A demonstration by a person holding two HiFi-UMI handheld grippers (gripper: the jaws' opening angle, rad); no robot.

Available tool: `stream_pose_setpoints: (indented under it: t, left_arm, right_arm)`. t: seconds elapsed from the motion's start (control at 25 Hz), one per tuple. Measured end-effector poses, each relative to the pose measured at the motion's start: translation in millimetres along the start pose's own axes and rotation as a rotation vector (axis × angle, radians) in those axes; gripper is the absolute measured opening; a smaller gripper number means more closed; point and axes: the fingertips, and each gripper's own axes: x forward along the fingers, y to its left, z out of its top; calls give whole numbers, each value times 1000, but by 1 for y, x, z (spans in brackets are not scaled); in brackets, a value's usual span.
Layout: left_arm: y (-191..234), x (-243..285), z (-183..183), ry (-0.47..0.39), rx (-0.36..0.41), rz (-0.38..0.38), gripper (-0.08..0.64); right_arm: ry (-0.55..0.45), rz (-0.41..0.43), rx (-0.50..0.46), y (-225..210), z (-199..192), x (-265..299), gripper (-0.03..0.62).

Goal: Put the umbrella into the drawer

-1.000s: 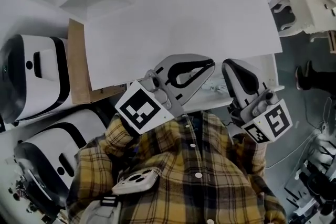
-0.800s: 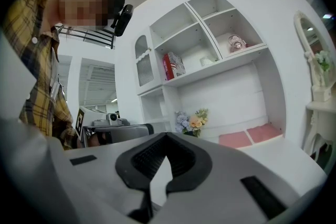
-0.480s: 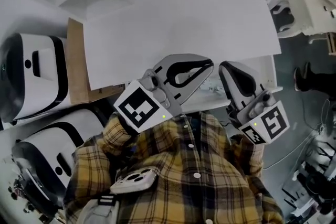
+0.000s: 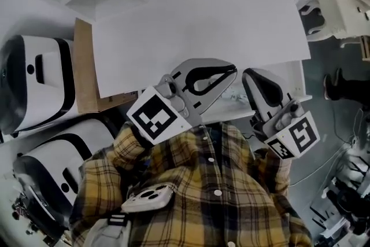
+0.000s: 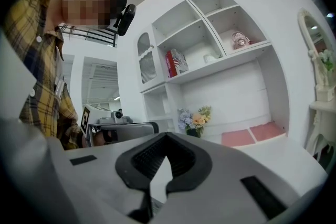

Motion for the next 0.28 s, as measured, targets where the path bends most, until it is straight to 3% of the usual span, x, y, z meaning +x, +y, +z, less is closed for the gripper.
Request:
stream_pose_setpoints:
  t: [0.28]
  left_arm:
    - [2, -3, 0, 0, 1, -1, 26]
  right_arm:
    - [13, -4, 14, -1, -6, -1, 15]
